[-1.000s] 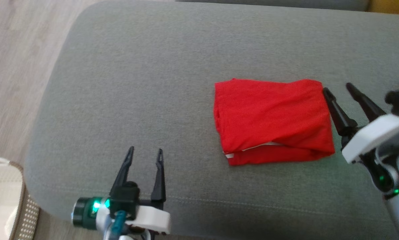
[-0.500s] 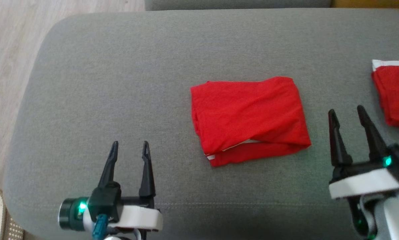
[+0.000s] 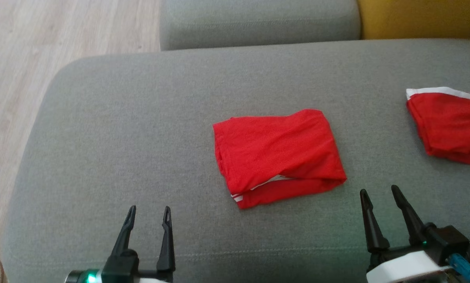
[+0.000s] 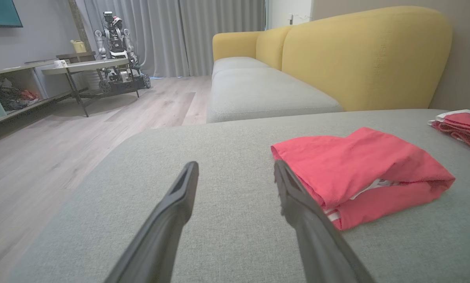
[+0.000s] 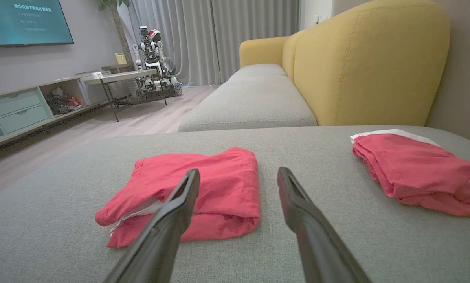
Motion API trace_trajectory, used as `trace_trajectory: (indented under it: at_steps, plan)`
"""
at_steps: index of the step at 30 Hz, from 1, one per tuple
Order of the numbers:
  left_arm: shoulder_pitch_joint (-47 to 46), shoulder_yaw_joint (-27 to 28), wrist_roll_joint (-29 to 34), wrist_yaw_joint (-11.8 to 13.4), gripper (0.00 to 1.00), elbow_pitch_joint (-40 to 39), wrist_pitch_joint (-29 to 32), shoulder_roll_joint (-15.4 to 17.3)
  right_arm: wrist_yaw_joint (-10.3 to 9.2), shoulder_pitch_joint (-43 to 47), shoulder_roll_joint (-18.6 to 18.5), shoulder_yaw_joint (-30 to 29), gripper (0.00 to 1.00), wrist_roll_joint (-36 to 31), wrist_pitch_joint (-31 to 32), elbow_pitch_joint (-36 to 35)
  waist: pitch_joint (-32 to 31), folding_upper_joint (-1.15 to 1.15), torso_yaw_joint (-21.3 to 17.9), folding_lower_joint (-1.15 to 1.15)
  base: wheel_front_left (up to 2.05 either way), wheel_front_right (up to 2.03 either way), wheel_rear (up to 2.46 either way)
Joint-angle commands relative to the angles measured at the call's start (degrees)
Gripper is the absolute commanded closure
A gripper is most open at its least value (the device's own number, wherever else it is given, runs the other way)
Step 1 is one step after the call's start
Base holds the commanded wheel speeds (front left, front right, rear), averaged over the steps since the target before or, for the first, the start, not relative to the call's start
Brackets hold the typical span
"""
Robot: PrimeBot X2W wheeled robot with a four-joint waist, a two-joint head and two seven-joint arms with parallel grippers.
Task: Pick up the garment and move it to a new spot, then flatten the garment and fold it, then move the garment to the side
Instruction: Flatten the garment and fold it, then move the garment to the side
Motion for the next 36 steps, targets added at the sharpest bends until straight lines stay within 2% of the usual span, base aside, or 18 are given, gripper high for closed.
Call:
trace_trajectory:
  at_steps: [1, 15, 36]
  plan:
    - [-1.42, 2.35, 0.65, -0.47, 0.0, -1.5, -0.7, -0.44, -0.01, -1.09, 0.07, 1.15, 0.0, -0.15, -0.53, -1.57, -0.82, 0.0, -0.4, 0.0, 0.0, 0.0, 0.0]
    - [2.17, 6.01, 0.96, -2.4, 0.0, 0.7, -0.7, -1.77, -0.01, -0.2, 0.43, 2.37, 0.0, -0.76, -0.53, 0.17, -2.96, 0.0, -1.21, 0.0, 0.0, 0.0, 0.0]
    - [2.97, 7.53, 2.21, -4.09, 0.0, 1.9, -0.7, -3.13, -0.01, 0.0, 0.7, 0.91, 0.0, -1.15, -0.53, 0.88, -3.65, 0.0, 0.61, 0.0, 0.0, 0.0, 0.0]
